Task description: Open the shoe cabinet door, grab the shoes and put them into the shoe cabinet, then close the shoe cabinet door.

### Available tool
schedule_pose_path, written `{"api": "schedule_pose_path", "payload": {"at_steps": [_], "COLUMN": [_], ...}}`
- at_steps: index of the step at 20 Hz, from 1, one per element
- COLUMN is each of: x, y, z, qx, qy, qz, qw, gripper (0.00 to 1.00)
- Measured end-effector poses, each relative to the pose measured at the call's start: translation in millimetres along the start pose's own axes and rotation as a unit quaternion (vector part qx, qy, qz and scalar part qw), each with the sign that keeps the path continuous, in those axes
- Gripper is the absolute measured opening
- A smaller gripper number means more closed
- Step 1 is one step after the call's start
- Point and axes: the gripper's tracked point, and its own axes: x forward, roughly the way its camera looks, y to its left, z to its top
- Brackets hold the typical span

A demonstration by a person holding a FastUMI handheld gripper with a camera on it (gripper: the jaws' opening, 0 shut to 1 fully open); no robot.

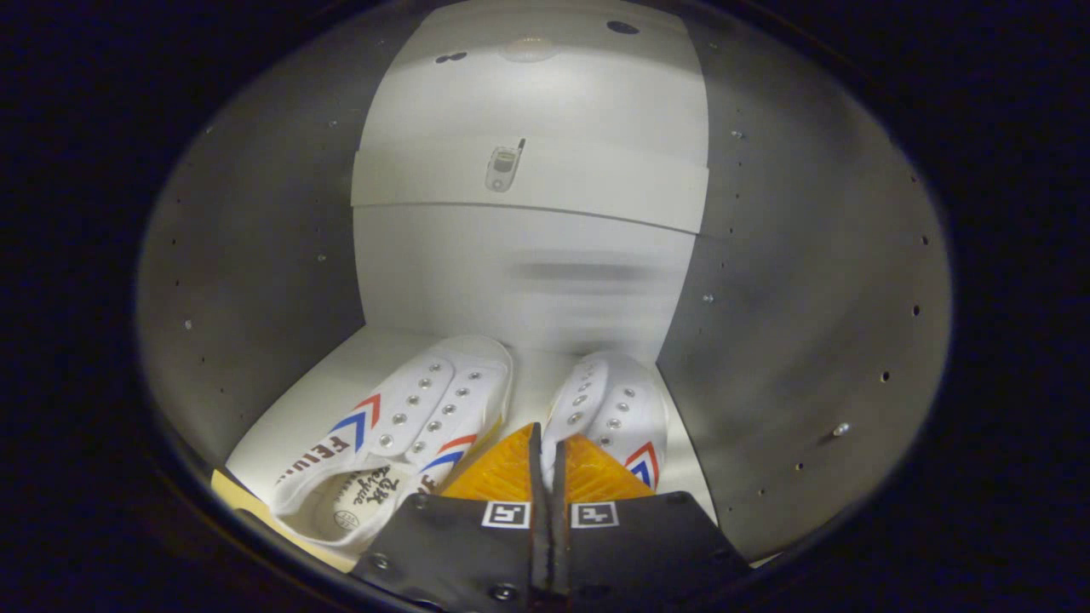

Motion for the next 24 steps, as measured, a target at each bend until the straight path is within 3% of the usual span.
{"api": "schedule_pose_path", "payload": {"at_steps": [3, 9, 12, 16, 21, 24], "x": [-4.7, -36.5, -65.9, -117.0, -198.8, -252.6], "y": [-4.3, -7.5, -3.3, 9.8, 36.0, 45.3], "z": [-0.6, 3.9, 19.4, 32.7, 26.9, 14.6], "qx": [0.027, 0.024, 0.037, 0.057, 0.063, 0.070], "qy": [0.002, -0.019, -0.048, -0.079, -0.108, -0.121], "qz": [-0.006, -0.030, -0.030, -0.020, -0.006, -0.011], "qw": [1.000, 0.999, 0.998, 0.995, 0.992, 0.990], "gripper": [0.12, 0.45, 0.48, 0.53, 0.74, 0.79]}}
